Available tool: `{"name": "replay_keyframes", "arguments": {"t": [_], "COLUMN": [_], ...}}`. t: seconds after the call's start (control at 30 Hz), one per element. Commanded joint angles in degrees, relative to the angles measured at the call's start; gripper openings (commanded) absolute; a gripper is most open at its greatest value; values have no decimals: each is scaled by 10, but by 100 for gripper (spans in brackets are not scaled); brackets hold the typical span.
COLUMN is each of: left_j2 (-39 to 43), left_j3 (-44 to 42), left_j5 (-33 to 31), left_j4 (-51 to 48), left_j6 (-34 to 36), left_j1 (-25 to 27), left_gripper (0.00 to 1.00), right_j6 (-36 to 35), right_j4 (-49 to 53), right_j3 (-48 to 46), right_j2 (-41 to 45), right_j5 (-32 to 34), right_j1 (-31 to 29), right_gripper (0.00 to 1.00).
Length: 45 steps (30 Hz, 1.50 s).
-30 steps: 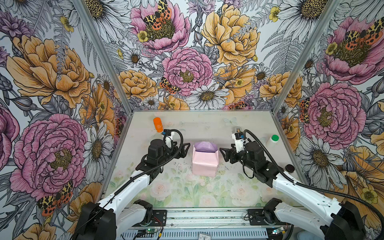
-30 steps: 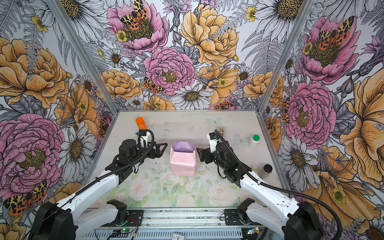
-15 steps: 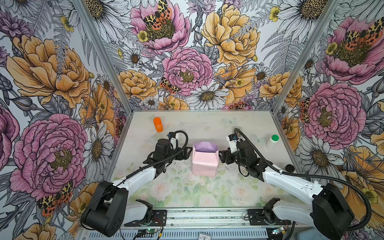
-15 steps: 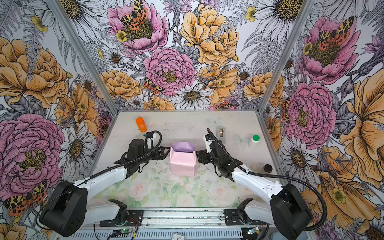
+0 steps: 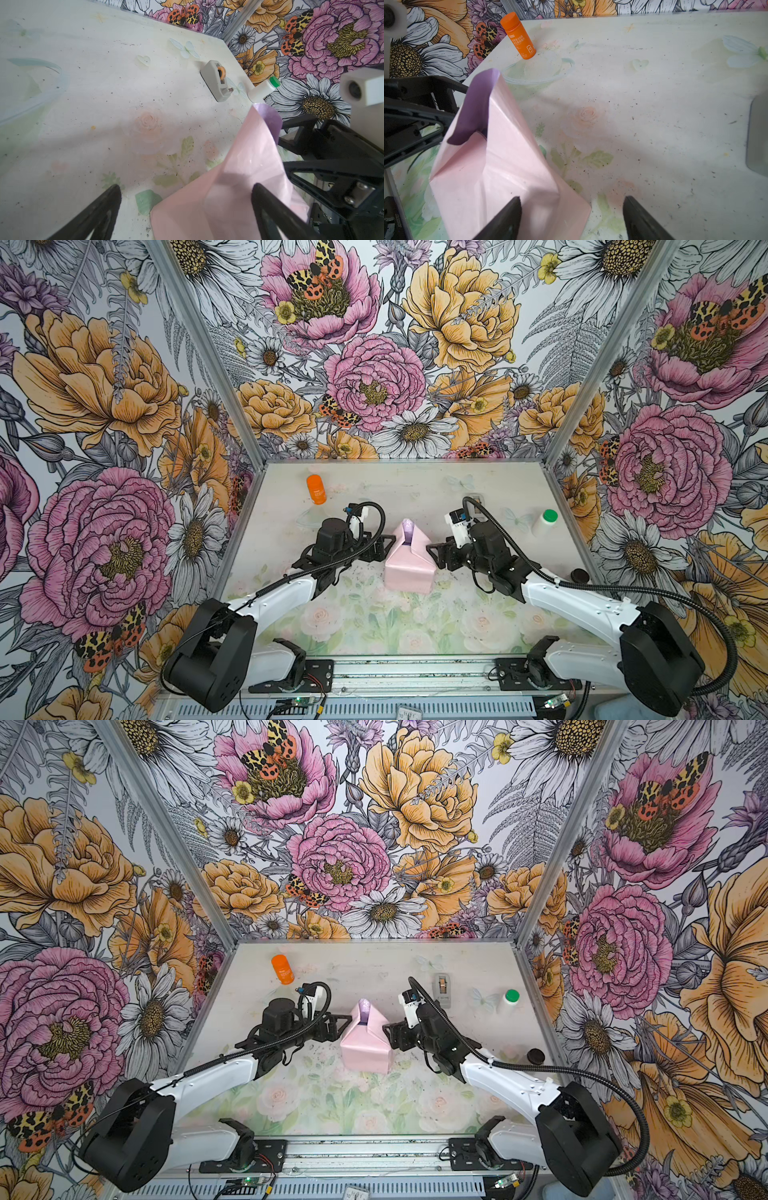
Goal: Wrap the gift box in paper
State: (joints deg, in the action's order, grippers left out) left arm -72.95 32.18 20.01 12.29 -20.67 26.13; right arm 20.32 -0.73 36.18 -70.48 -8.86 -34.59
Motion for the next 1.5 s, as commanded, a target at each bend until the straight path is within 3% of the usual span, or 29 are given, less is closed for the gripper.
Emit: {"name": "replay_keyframes", "arguments": {"t": [0.0, 0.27, 0.53, 0.8, 1.0, 1.47], "left_j2": [-10, -39, -51, -70, -102, -164], "left_j3": [-9, 0, 14, 40, 62, 111], "left_j5": [7, 4, 31, 91, 171, 272], "left_j4": [8, -27, -41, -26, 7, 62], "left_j6": [24, 69, 123, 179, 214, 222], "left_j1": [3, 6, 9, 7, 6, -2], "left_gripper": [99, 98, 98, 98, 97, 92], "right_j6": [-14, -23, -10, -21, -28, -33], "right_j4": [-1, 26, -21, -2, 7, 8], "right_j3": [13, 19, 26, 31, 26, 26], "right_j2": [-13, -25, -39, -54, -52, -65], "right_j5": [-18, -25, -57, -48, -41, -45], "right_j1": [-5, -6, -6, -6, -6, -6], "right_gripper": [78, 79, 79, 78, 77, 75]}}
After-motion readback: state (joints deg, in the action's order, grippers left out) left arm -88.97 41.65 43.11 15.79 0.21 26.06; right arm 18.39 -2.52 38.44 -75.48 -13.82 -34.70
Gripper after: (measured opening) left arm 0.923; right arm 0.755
